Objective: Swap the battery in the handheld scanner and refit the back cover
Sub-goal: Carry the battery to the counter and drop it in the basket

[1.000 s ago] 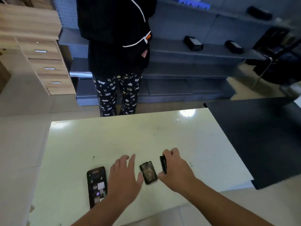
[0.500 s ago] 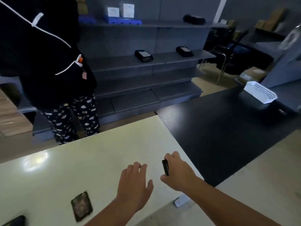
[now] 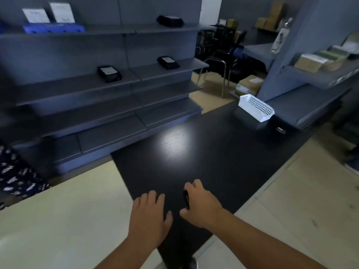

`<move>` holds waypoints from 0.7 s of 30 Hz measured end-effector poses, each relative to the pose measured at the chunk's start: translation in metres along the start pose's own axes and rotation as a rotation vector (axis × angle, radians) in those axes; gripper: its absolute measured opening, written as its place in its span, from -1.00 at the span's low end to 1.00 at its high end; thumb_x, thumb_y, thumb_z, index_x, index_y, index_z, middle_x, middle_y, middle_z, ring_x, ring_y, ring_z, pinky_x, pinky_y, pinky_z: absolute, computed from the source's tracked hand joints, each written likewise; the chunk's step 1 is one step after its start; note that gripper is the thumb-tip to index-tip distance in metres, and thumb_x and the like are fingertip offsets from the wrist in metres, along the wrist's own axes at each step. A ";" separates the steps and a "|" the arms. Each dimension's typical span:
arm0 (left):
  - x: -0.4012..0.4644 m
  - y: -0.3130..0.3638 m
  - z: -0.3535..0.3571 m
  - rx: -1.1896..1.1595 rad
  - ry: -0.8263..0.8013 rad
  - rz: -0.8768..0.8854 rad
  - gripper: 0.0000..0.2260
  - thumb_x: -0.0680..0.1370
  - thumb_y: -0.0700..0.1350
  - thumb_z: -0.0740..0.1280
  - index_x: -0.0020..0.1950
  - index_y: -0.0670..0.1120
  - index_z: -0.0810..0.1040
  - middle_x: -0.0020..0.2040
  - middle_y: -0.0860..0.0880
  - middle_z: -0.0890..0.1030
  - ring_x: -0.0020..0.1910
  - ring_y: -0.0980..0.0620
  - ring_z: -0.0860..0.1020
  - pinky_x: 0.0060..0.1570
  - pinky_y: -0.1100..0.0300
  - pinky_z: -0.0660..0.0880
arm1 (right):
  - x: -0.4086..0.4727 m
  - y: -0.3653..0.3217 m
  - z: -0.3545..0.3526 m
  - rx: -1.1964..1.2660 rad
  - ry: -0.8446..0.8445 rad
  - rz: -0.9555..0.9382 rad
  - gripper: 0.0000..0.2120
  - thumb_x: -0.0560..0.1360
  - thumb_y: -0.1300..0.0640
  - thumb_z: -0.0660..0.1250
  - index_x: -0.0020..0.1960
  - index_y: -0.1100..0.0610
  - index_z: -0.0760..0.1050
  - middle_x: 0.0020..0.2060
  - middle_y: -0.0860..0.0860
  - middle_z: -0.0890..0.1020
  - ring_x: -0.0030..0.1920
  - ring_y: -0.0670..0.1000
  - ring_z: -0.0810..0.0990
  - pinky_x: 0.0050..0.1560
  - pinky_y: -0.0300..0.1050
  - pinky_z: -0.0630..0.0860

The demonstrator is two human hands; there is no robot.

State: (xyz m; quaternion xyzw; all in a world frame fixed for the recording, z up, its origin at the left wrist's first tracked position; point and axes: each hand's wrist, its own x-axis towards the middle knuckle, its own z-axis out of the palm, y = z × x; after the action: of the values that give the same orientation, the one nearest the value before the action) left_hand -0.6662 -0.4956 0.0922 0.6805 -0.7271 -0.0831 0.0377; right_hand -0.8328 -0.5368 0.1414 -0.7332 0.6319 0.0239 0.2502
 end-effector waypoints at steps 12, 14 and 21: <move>0.214 0.191 0.031 -0.096 0.044 0.071 -0.48 0.58 0.28 0.18 0.42 0.01 0.45 0.26 0.00 0.53 0.24 -0.01 0.50 0.30 0.04 0.41 | 0.127 0.229 -0.141 0.001 0.016 0.113 -0.51 0.50 -0.05 0.45 0.33 0.03 0.35 0.27 0.03 0.34 0.15 0.15 0.60 0.12 0.07 0.65; 0.242 0.225 0.032 -0.075 0.059 0.077 -0.48 0.56 0.27 0.17 0.38 -0.01 0.49 0.22 -0.01 0.55 0.20 -0.03 0.52 0.25 0.03 0.44 | 0.143 0.267 -0.165 -0.004 0.022 0.110 -0.51 0.49 -0.05 0.45 0.33 0.02 0.35 0.26 0.03 0.34 0.14 0.16 0.60 0.11 0.09 0.66; 0.338 0.356 0.050 -0.033 0.108 -0.014 -0.46 0.54 0.27 0.14 0.33 -0.04 0.55 0.17 -0.04 0.59 0.14 -0.06 0.55 0.19 0.00 0.48 | 0.197 0.416 -0.241 -0.049 0.047 0.046 -0.52 0.48 -0.05 0.45 0.29 0.04 0.36 0.23 0.04 0.34 0.06 0.18 0.61 0.02 0.07 0.65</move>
State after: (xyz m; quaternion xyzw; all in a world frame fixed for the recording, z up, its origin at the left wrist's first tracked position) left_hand -1.0486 -0.8073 0.0845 0.6882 -0.7178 -0.0588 0.0876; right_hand -1.2520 -0.8448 0.1429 -0.7247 0.6536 0.0280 0.2166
